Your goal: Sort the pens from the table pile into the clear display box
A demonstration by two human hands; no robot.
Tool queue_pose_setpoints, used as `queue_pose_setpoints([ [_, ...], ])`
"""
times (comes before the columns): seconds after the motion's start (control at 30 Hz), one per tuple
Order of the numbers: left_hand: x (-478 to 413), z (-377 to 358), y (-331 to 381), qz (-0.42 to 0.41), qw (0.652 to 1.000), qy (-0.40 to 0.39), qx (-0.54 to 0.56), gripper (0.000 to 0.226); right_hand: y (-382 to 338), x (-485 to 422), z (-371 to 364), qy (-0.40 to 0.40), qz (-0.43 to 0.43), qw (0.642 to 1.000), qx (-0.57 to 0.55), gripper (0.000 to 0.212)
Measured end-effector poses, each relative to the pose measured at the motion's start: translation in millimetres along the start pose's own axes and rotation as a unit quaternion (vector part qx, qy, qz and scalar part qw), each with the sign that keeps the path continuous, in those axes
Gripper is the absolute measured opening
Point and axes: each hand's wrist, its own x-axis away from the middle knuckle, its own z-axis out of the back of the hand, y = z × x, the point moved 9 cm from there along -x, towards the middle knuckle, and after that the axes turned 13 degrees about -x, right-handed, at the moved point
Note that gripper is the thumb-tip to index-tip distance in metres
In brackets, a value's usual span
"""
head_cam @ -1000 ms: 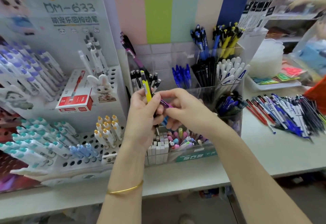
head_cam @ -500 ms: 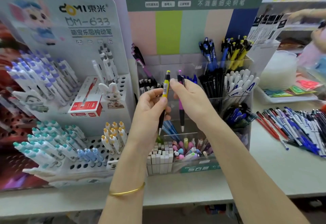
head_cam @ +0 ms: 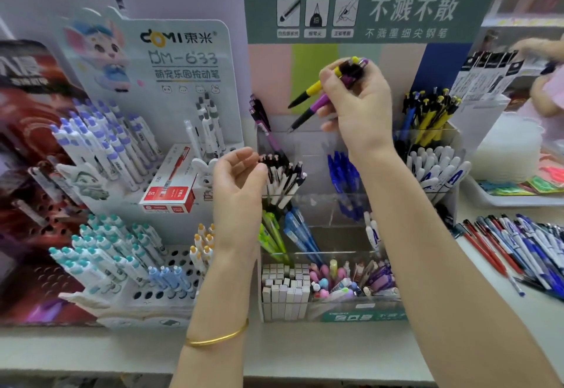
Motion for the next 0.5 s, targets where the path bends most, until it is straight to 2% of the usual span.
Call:
queue_pose_setpoints([
  [0.17,0,-9,1,-0.001,0.999,-0.033,-0.013,0.022,3,-22,-23,0.003,0.063,0.992,0.106,0.007],
  [0.5,2,-10,-6,0.018,0.998,-0.066,0.004,0.021,23,-41,-58,-0.064,0.021,0.968,0.241,0.011],
])
